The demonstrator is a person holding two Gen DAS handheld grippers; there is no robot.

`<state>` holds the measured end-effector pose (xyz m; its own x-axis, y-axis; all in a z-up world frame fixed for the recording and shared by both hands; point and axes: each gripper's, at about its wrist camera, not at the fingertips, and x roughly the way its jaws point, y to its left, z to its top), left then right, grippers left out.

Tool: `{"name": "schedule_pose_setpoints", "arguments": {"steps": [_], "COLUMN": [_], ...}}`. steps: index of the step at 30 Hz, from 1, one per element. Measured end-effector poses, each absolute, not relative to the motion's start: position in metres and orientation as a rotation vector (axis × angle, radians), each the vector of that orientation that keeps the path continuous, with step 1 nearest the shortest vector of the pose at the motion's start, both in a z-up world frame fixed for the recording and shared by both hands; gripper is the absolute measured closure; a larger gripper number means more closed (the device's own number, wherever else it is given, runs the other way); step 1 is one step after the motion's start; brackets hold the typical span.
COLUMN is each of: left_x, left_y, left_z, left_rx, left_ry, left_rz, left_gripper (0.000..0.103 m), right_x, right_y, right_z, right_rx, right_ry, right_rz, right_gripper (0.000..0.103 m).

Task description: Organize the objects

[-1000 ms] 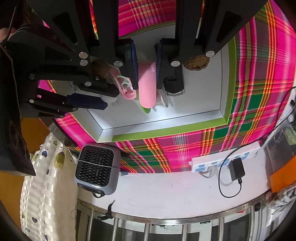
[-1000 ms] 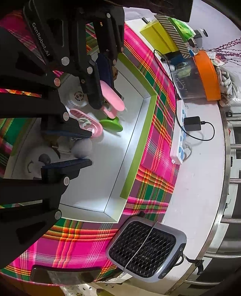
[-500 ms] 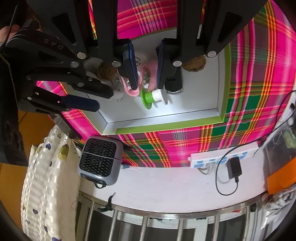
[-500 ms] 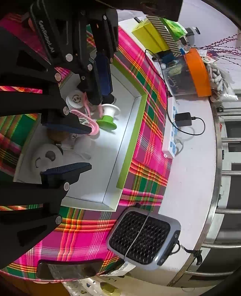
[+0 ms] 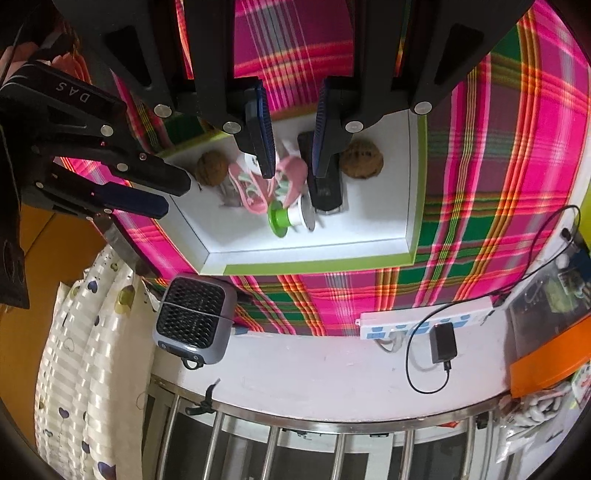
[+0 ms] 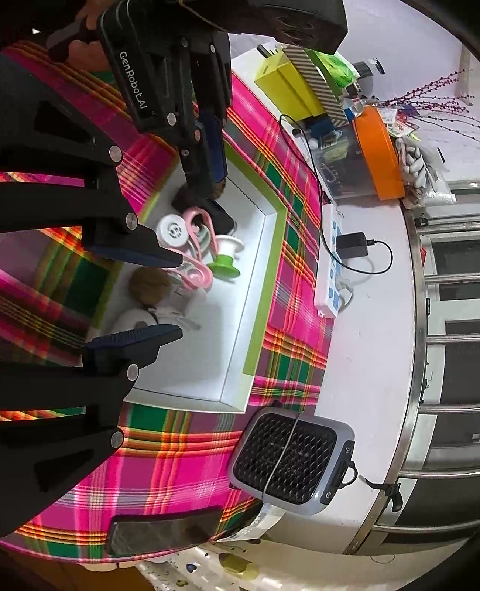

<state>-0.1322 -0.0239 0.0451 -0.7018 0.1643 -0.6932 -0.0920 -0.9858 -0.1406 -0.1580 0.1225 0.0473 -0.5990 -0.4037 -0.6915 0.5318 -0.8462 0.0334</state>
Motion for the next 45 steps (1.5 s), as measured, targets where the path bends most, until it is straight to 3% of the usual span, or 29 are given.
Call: {"name": "schedule_pose_setpoints", "arguments": {"steps": [24,28,45], "left_x": [-0.083,-0.083,-0.105], "left_y": [-0.015,-0.014,-0.015], "left_z": [0.041,0.035,0.01], "left_rx": [-1.153,-1.179,-1.322], "left_ry": [-0.094,-0.09,-0.101], "left_rz": [2.787,2.787,2.765], "left_gripper": [0.084,0.084,0.084], "right_x": [-0.1,-0.098,-0.119], "right_y": [0.112,0.112,0.102], "right_z": [0.043,0.036,0.012], "right_rx": [0.982,1.013,1.133], "right_ry": [0.223,0.214,0.225], "right_rz": [-2.378,-2.382,-2.401], "right_gripper": [0.07,0.061,0.061]}}
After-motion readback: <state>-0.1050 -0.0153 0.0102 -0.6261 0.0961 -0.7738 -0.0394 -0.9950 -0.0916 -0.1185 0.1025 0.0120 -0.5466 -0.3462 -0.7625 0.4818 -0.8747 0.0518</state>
